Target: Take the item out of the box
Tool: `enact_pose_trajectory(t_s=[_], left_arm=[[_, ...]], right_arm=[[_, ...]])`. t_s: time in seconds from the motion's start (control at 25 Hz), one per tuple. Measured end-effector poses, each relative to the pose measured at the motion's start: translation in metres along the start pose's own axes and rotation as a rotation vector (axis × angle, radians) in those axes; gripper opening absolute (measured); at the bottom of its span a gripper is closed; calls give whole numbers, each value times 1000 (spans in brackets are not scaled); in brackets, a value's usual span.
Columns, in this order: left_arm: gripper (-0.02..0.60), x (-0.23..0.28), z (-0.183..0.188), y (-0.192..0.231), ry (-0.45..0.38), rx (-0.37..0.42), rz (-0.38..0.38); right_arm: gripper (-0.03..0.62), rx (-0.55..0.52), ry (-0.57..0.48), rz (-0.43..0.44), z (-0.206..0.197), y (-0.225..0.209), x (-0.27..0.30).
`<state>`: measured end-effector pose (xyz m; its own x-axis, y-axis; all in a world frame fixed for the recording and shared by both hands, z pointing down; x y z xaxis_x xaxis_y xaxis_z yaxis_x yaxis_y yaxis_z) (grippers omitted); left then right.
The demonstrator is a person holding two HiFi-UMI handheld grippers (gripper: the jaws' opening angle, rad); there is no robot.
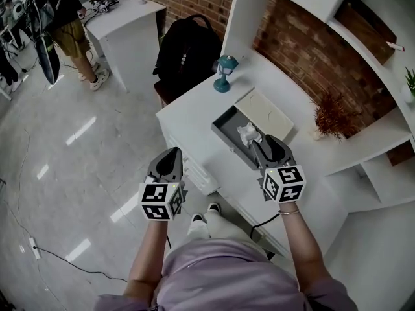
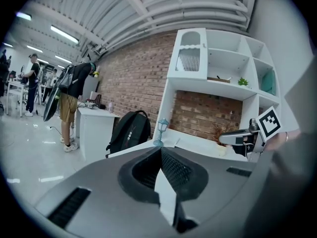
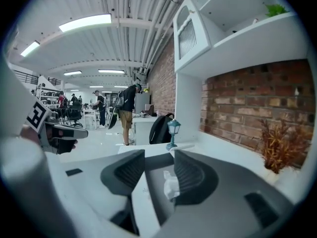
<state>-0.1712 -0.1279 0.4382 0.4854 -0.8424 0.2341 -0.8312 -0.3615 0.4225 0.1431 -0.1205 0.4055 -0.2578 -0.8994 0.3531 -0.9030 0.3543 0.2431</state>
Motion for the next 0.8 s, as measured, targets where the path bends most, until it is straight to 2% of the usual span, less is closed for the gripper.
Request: enact_pose_trajectory(t_s=[0.4, 0.8], left_arm=[[2, 13, 4, 12, 19, -2, 50], [2, 29, 1, 16, 46, -21, 81]], right_arm=[[207, -67, 104, 68, -12, -14, 46], [229, -57, 232, 121, -36, -24, 85]])
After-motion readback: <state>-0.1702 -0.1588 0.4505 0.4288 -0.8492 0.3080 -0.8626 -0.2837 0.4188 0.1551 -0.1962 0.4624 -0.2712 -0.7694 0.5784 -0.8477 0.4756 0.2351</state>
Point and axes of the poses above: the fingertips, and each gripper's own axes: x forward along the fingers, y to its left, z out of its top, the point moved 10 cm from there along -x, backward along the fingers, and after that the axes turned 11 degrees about -x, right-handed, at the moved point
